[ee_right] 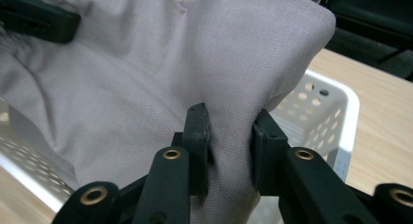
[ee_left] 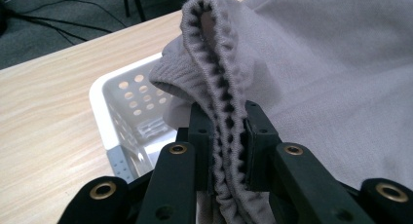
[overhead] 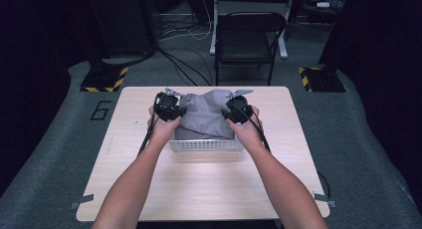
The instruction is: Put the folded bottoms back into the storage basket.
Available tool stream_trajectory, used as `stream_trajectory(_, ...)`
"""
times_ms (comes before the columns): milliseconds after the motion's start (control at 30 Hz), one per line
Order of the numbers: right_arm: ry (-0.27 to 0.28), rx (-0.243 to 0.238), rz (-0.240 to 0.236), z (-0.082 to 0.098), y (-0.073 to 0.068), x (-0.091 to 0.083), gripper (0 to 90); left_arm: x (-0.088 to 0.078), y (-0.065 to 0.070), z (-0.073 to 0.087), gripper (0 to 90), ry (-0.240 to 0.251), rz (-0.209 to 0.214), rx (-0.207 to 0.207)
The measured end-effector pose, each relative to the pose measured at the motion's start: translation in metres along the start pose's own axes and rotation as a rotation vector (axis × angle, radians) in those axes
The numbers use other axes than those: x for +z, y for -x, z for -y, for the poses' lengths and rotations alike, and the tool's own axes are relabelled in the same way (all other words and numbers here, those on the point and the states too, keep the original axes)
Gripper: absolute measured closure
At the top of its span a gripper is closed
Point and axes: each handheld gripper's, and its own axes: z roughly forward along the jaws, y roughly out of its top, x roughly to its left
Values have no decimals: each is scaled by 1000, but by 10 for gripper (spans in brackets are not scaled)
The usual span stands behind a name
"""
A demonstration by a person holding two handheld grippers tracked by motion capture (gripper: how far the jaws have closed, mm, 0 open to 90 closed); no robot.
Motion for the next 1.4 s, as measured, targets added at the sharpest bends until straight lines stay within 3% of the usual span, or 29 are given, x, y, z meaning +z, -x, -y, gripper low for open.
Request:
stream_trajectory(133, -21, 21, 3, 6, 2, 6, 720, 8, 2, 4, 773, -23, -4, 7)
stream_trajectory(500, -47, -1, 8, 11, -1, 17, 720, 17, 2, 12, 772, -43, -15, -14)
stream_trajectory(1000, -49, 18, -12, 11, -3, 28, 720, 25, -4, 19, 766, -69, -29, -25)
stream_trajectory(1133, -38, 27, -37, 11, -3, 28, 720, 25, -5, 21, 749, -75, -38, -31)
stream_trajectory(1400, -32, 7, -44, 10, -7, 30, 720, 26, -5, 24, 725, -87, -49, -28)
